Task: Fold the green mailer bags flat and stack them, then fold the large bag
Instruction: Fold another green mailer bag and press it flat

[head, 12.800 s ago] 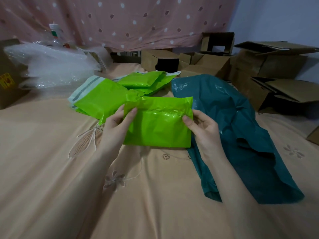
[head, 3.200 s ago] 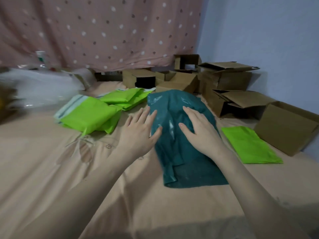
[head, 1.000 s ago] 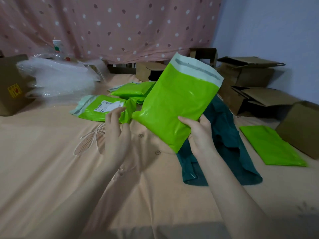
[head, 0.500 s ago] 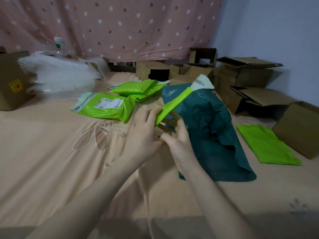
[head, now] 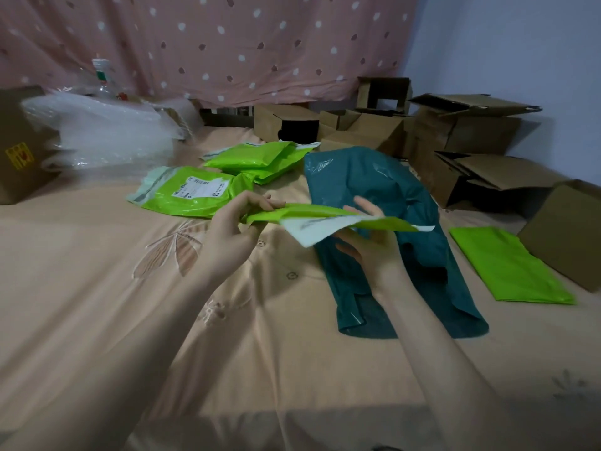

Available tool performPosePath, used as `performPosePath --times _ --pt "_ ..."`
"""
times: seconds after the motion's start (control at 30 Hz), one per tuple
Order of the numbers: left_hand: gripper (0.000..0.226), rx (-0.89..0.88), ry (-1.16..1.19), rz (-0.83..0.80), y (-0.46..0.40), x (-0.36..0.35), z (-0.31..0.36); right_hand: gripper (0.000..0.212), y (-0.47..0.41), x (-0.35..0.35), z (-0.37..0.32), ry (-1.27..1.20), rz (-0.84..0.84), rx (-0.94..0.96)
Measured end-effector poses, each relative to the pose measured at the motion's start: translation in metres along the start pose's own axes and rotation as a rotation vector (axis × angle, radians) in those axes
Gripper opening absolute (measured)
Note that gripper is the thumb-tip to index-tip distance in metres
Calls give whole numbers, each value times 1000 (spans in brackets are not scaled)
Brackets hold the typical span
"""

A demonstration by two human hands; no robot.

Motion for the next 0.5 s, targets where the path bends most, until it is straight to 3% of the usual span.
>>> performPosePath --times 0.13,0.23,0.33,0.43,0.5 --pt "27 19 -108 9 -4 2 -22 23 -12 -8 5 -26 -107 70" --pt "34 44 -293 18 -5 8 -31 32 -11 -5 11 231 -151 172" --pt "31 134 -257 -207 -4 9 -47 44 -11 -4 24 525 -259 159" --pt "36 77 -319 -470 9 13 -67 53 -11 1 34 821 -307 215" --pt "39 9 -375 -459 14 8 -66 54 -7 3 34 935 -355 293"
Point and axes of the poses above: each hand's wrist, its own y-axis away from the middle knuckle, its own x-axis out of the back of the hand, z = x × y, the point moved 3 cm from there along -y, towards the middle knuckle, and after that the axes turned 11 degrees about -y, right-handed, at the moved point
